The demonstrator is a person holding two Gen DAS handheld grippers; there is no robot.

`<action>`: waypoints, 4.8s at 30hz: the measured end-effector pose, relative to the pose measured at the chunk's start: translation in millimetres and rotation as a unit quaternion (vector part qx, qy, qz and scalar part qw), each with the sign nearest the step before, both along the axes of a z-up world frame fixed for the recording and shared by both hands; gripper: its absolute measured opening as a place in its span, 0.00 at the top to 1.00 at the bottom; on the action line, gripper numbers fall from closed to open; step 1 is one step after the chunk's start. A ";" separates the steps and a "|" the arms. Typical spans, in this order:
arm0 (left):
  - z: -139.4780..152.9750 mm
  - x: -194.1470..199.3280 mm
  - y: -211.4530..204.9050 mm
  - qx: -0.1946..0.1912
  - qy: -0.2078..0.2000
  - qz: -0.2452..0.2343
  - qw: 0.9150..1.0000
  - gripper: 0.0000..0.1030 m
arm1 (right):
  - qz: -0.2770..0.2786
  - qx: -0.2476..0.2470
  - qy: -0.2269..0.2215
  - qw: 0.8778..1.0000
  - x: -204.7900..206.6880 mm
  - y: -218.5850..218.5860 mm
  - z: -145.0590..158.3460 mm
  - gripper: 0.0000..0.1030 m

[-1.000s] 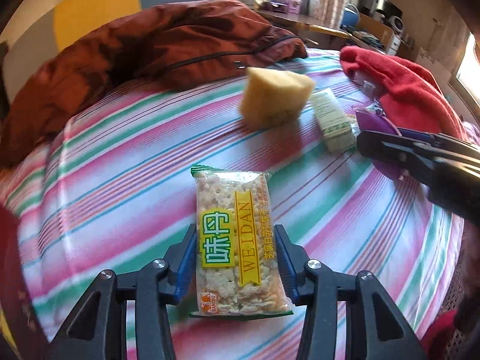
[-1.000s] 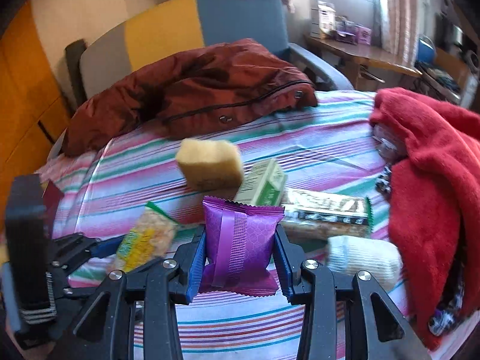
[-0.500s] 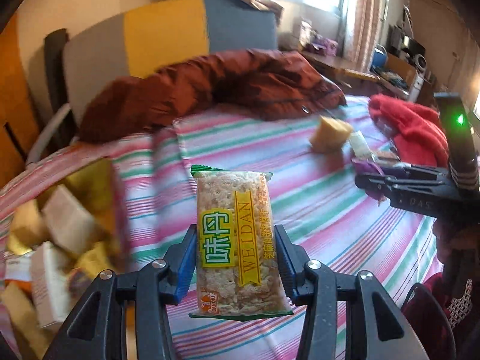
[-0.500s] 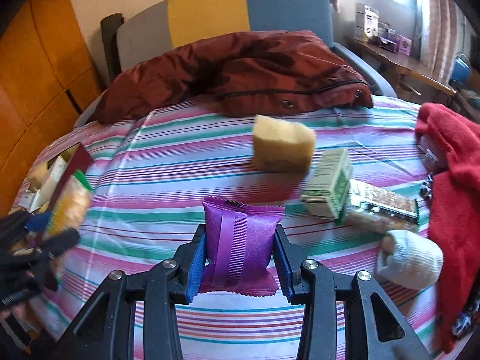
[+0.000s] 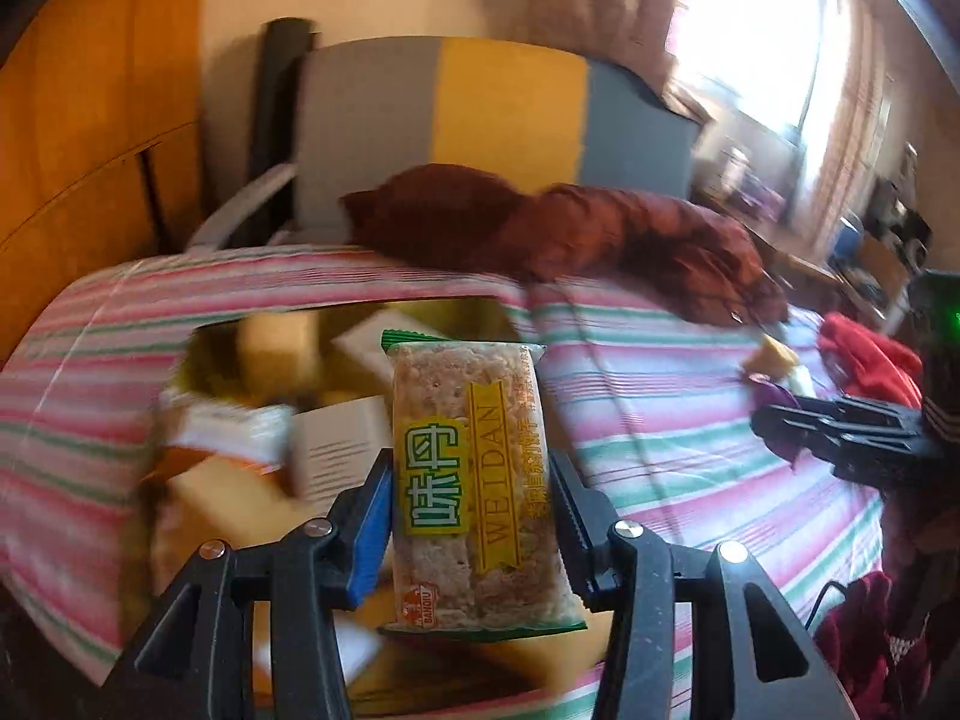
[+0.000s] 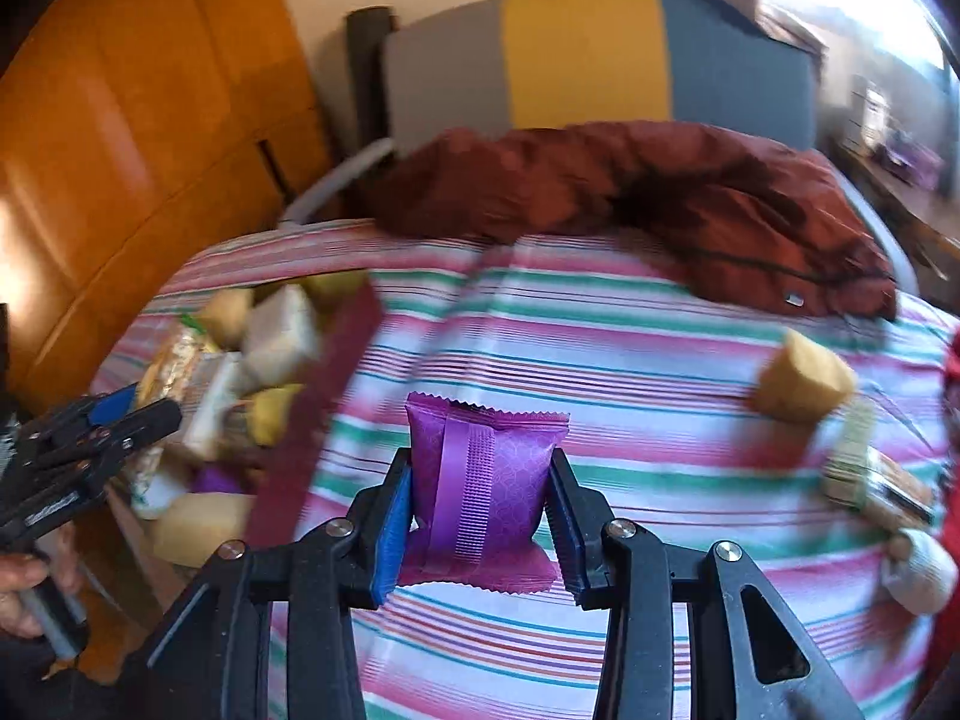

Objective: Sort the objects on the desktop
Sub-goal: 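Carry both packets over the gold tray and open both tools, then move both tools back toward the remaining items on the sheet, then grasp the white knit ball with the right tool while the left tool grasps the green-white box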

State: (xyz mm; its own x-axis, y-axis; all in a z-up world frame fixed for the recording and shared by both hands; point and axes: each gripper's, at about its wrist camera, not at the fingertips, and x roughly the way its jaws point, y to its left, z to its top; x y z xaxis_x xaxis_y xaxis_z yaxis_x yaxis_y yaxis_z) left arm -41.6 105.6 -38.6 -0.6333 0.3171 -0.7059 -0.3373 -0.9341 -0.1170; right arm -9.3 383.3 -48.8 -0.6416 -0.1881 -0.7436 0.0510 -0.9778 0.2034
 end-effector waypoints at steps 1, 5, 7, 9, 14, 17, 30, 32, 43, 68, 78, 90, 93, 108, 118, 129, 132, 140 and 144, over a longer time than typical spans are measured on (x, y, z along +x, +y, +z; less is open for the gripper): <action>-0.1 0.6 -10.3 0.003 0.000 0.011 1.000 0.53 | 0.013 -0.004 0.002 1.000 -1.5 -12.1 2.1 0.59; -4.6 9.4 -41.8 0.015 -0.002 0.033 0.999 0.53 | 0.052 -0.014 0.006 0.999 -6.7 -52.6 8.8 0.59; -7.7 14.4 -48.9 0.025 -0.006 0.032 0.999 0.53 | 0.069 -0.017 0.007 0.997 -12.0 -72.3 10.5 0.59; -11.5 19.0 -53.3 0.027 -0.007 0.032 0.999 0.53 | 0.079 -0.026 0.007 0.996 -18.2 -86.8 10.7 0.59; -24.5 10.2 -47.2 0.050 -0.035 0.023 0.998 0.51 | 0.095 -0.080 -0.002 0.992 -34.2 -118.5 9.8 0.55; -31.1 9.0 -44.9 0.063 -0.048 0.019 0.997 0.45 | 0.096 -0.114 -0.020 0.989 -41.8 -127.9 2.0 0.49; -29.0 17.8 -57.1 0.044 -0.030 0.038 0.998 0.45 | 0.086 -0.089 -0.046 0.991 -24.9 -130.7 -20.6 0.48; -23.5 19.6 -56.9 0.035 -0.020 0.042 0.998 0.45 | 0.079 -0.089 -0.045 0.992 -22.1 -128.6 -20.9 0.46; 4.4 25.7 -48.6 -0.006 0.022 0.049 0.999 0.45 | 0.061 -0.034 -0.021 0.997 0.5 -121.6 -9.1 0.36; 18.8 36.8 5.5 -0.080 0.062 -0.009 0.995 0.45 | -0.017 -0.011 -0.010 1.000 26.6 -53.1 -5.3 0.33; 24.7 37.2 38.6 -0.094 0.078 -0.046 0.991 0.45 | -0.059 0.002 -0.005 0.998 31.9 -15.6 0.4 0.26; 22.9 35.2 75.4 -0.111 0.086 -0.088 0.986 0.45 | -0.111 0.017 -0.009 0.994 38.9 37.5 3.6 0.25; 20.3 34.0 85.1 -0.112 0.083 -0.098 0.985 0.45 | -0.122 0.017 -0.012 0.992 40.4 49.5 2.2 0.25; 4.2 30.6 146.4 -0.098 0.051 -0.169 0.979 0.45 | -0.321 0.005 -0.038 0.946 82.8 205.8 -15.0 0.25; -8.5 25.6 191.4 -0.085 0.011 -0.207 0.975 0.45 | -0.400 -0.025 -0.079 0.913 103.0 275.2 -52.3 0.22; -22.0 21.1 236.0 -0.076 -0.020 -0.244 0.967 0.45 | -0.382 -0.013 -0.110 0.917 85.8 280.4 -71.4 0.12; -26.3 20.5 244.0 -0.077 -0.026 -0.249 0.965 0.45 | -0.379 -0.010 -0.114 0.918 80.5 279.2 -74.9 0.12; -34.0 21.8 261.2 -0.099 -0.014 -0.259 0.961 0.45 | -0.364 0.024 -0.130 0.922 75.1 276.3 -79.2 0.27; -36.0 21.1 272.9 -0.110 -0.002 -0.266 0.958 0.45 | -0.361 0.032 -0.131 0.923 74.9 277.3 -77.7 0.29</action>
State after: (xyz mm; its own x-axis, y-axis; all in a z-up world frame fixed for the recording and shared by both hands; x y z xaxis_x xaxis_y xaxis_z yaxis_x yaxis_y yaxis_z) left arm -20.4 378.5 -74.6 -0.4203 0.4365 -0.7955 -0.7721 -0.6326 0.0608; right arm 65.6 660.7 -126.5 -0.3784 0.2680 -0.8860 -0.6616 -0.7477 0.0564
